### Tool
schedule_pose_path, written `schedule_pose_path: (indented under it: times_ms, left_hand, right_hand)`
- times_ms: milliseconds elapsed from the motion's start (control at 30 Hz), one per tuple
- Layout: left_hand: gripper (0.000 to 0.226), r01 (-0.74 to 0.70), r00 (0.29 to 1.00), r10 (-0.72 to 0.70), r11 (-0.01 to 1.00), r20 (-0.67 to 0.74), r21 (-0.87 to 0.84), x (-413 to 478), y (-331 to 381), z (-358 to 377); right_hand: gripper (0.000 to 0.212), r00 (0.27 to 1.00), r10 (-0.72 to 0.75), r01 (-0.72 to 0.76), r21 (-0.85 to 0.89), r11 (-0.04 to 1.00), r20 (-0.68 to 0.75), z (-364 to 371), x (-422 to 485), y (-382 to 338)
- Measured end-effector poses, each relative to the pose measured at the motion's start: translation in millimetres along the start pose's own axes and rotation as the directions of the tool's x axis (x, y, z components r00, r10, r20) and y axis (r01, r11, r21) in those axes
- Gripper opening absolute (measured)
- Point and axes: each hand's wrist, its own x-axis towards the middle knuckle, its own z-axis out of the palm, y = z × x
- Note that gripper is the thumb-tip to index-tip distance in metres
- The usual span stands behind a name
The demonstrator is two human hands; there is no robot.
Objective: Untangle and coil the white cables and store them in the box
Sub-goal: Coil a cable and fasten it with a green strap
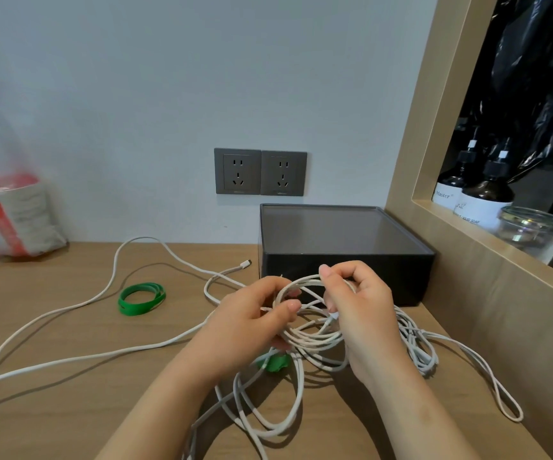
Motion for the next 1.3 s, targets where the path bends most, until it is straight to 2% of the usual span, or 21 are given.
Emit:
schedule_pose_path:
  times_ms: [67, 167, 200, 267, 333, 367, 467, 633, 733, 767, 833, 900, 1100, 1300]
  left_hand:
    - [0.016, 0.023, 1.000, -0.023, 0.991, 0.006, -0.134, -1, 1, -1]
    - [0.019, 0.047, 0.993, -0.071, 0.971, -0.093, -0.236, 0, -1, 1]
    - [0.019, 0.059, 0.985, -0.101, 0.958, -0.138, -0.280, 0, -1, 2]
    - [0.018, 0.064, 0.956, -0.175, 0.908, -0.236, -0.414, 2, -1, 3]
    - [0.019, 0.037, 0.915, -0.243, 0.847, -0.323, -0.530, 4, 1, 4]
    - [0.021, 0.020, 0.898, -0.254, 0.838, -0.359, -0.545, 5, 1, 4]
    - [0.026, -0.027, 0.888, -0.184, 0.895, -0.421, -0.446, 4, 1, 3]
    - [0.030, -0.025, 0.919, -0.069, 0.973, -0.389, -0.232, 4, -3, 3]
    - [0.058, 0.008, 0.932, -0.065, 0.987, -0.356, -0.159, 4, -3, 5]
    - [0.060, 0.016, 0.932, -0.049, 0.995, -0.360, -0.094, 4, -3, 5]
    - [0.040, 0.021, 0.934, 0.021, 0.993, -0.356, 0.114, 4, -2, 2]
    - [0.023, 0.041, 0.947, 0.029, 0.976, -0.319, 0.212, 3, 0, 2]
    - [0.014, 0.083, 0.975, -0.023, 0.960, -0.220, 0.268, 2, 0, 2]
    - [0.010, 0.017, 0.999, -0.002, 0.943, -0.047, 0.333, -1, -3, 0]
  right_hand:
    - [0.012, 0.999, 0.044, -0.045, 0.081, 0.996, 0.017, -1, 0, -2]
    - [0.010, 0.986, 0.125, -0.148, 0.233, 0.961, 0.111, -2, -2, -5]
    - [0.016, 0.978, 0.139, -0.181, 0.296, 0.938, 0.159, -2, -3, -7]
    - [0.039, 0.963, 0.137, -0.221, 0.386, 0.896, 0.232, 0, -4, -9]
    - [0.050, 0.950, 0.156, -0.241, 0.320, 0.916, 0.270, 3, -5, -9]
    - [0.044, 0.942, 0.174, -0.247, 0.243, 0.938, 0.288, 4, -6, -8]
    - [0.011, 0.927, 0.191, -0.235, 0.102, 0.966, 0.324, 6, -8, -8]
    - [0.018, 0.959, 0.165, -0.203, 0.152, 0.967, 0.231, 2, -5, -4]
    - [0.017, 0.974, 0.150, -0.176, 0.152, 0.973, 0.169, 2, -3, -1]
    - [0.016, 0.977, 0.140, -0.161, 0.131, 0.978, 0.160, 2, -3, 0]
    - [0.016, 0.983, 0.107, -0.118, 0.065, 0.991, 0.153, 2, -3, 0]
    - [0.016, 0.984, 0.076, -0.075, -0.007, 0.997, 0.161, 2, -4, 2]
    - [0.013, 0.981, 0.034, -0.016, -0.092, 0.996, 0.192, 0, -4, 1]
    - [0.015, 0.978, 0.032, -0.016, -0.080, 0.997, 0.207, -4, -3, 0]
